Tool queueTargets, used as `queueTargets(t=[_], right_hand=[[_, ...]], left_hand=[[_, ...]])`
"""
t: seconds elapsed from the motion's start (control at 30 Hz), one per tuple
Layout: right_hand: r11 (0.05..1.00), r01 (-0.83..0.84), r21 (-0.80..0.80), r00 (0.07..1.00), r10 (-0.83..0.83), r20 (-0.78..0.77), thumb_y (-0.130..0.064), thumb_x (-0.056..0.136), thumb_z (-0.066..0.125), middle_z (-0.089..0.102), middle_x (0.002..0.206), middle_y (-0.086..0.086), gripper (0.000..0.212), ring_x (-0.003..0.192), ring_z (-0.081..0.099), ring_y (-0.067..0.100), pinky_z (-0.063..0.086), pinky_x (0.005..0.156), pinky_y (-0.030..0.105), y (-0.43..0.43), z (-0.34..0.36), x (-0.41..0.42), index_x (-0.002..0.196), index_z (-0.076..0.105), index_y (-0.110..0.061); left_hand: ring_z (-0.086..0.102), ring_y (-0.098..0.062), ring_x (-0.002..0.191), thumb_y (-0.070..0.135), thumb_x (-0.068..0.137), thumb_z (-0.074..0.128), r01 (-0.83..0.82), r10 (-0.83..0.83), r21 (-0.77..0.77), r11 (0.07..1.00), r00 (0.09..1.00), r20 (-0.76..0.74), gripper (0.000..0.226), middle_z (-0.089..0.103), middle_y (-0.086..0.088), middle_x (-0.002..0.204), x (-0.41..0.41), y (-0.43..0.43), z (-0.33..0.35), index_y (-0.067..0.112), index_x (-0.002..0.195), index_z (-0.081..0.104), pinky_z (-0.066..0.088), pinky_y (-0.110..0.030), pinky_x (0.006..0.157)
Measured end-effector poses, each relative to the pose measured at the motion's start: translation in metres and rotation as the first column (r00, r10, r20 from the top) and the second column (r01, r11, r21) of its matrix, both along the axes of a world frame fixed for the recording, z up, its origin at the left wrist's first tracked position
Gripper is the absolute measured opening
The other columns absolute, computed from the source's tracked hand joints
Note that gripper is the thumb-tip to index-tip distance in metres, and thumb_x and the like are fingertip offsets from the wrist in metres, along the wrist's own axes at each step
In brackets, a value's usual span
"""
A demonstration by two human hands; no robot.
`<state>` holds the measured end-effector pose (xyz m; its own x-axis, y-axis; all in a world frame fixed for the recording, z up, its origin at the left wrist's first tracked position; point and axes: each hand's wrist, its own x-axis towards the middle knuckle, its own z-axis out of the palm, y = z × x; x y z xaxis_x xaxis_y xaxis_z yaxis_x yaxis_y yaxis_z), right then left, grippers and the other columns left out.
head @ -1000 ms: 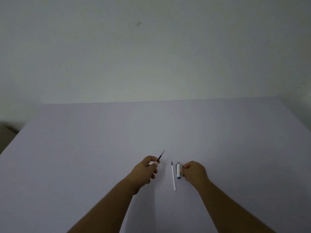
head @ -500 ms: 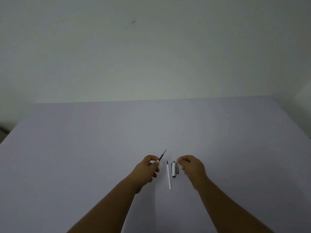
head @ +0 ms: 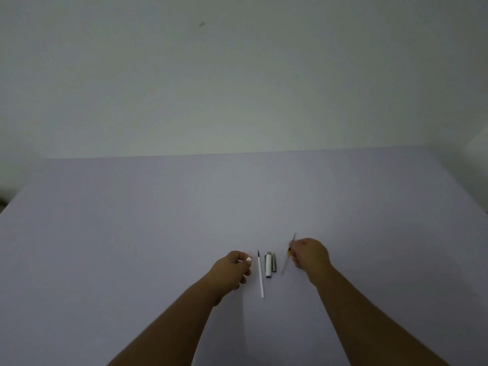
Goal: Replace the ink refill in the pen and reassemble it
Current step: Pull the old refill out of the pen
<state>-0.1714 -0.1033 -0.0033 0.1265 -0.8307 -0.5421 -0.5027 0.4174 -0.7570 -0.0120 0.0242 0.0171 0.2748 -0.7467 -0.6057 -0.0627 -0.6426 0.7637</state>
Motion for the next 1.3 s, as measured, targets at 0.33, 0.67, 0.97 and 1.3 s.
queueTargets(t=[0.33,0.67,0.97,1.3], right_hand=[[0.924,-0.355,-0.145,0.869,0.268,-0.417,-0.031,0.085,0.064,0.04,0.045,-0.006,0.049,0.043,0.037,0.006,0.028,0.044,0.021,0.012,-0.02,0.002,0.044,0.041,-0.021],[0.923,-0.319,-0.213,0.875,0.202,-0.44,-0.028,0.089,0.058,0.038,0.044,-0.003,0.041,0.041,0.035,0.007,0.028,0.042,0.022,0.02,-0.023,0.003,0.053,0.047,-0.012],[0.935,-0.255,-0.248,0.892,0.129,-0.432,-0.025,0.091,0.055,0.041,0.048,-0.002,0.046,0.044,0.037,0.008,0.03,0.045,0.022,0.025,-0.024,0.006,0.048,0.039,-0.015],[0.922,-0.176,-0.345,0.935,0.047,-0.351,-0.019,0.087,0.057,0.063,0.081,0.011,0.015,0.072,0.056,0.023,0.045,0.064,0.029,0.031,-0.014,0.013,0.084,0.061,-0.005]], left_hand=[[0.06,-0.014,0.081,0.024,0.09,0.056,-0.008,0.01,-0.019,1.0,0.996,0.088,0.009,0.068,-0.002,0.098,0.007,0.006,-0.013,0.03,0.09,0.061,0.05,-0.023,0.065],[0.058,-0.016,0.083,0.027,0.085,0.063,-0.038,0.042,-0.038,0.999,0.99,0.134,0.012,0.065,0.0,0.096,0.017,0.011,-0.018,0.026,0.097,0.064,0.05,-0.029,0.074],[0.058,-0.016,0.083,0.027,0.087,0.063,-0.036,0.044,-0.066,0.997,0.992,0.115,0.012,0.064,0.001,0.092,0.027,0.018,-0.017,0.024,0.098,0.065,0.051,-0.032,0.079],[0.058,-0.015,0.082,0.026,0.086,0.063,-0.042,0.051,-0.077,0.996,0.992,0.113,0.011,0.064,0.003,0.089,0.034,0.02,-0.016,0.024,0.097,0.065,0.051,-0.032,0.08]])
